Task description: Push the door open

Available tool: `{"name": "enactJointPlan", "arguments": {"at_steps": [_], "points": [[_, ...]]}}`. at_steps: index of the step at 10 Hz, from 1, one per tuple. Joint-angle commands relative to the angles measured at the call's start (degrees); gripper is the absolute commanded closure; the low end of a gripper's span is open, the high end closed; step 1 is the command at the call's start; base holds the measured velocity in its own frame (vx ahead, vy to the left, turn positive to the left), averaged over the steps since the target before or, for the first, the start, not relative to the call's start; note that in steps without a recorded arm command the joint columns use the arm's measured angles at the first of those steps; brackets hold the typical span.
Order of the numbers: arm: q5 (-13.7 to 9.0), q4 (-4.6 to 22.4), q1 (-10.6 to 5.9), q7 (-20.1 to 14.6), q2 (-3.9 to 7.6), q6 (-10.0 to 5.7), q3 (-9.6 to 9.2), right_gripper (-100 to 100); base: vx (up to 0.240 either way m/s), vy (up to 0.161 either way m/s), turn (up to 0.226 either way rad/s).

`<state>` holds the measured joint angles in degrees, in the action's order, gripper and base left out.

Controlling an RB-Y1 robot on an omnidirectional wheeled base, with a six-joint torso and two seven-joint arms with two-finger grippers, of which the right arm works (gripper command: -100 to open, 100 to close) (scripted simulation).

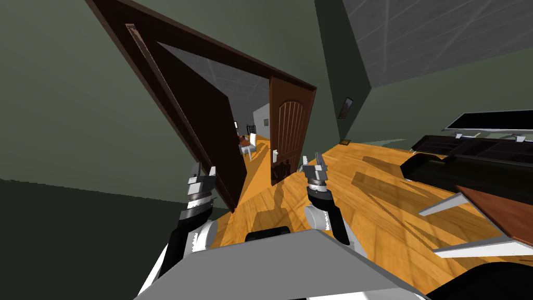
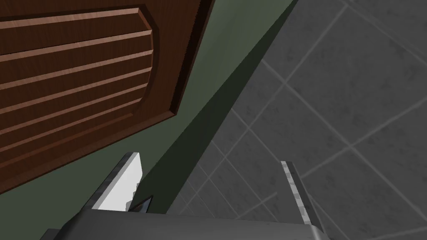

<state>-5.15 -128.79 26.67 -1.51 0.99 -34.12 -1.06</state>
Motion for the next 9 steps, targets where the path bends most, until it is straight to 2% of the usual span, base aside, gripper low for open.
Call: {"name": "enactJointPlan", "arguments": {"at_steps": [1,5,9], "points": [[0.14,1.77,-0.75,-0.10,0.45,0.68,-0.37,-100,-0.057,-0.041,0.058],[0.50,6.09,-2.59,-0.35,1.38,2.33,-1.26,-100,0.132,-0.083,0.066],[0.89,10.93,-4.65,-0.63,2.24,4.18,-2.26,-100,0.076,-0.074,0.065]]}}
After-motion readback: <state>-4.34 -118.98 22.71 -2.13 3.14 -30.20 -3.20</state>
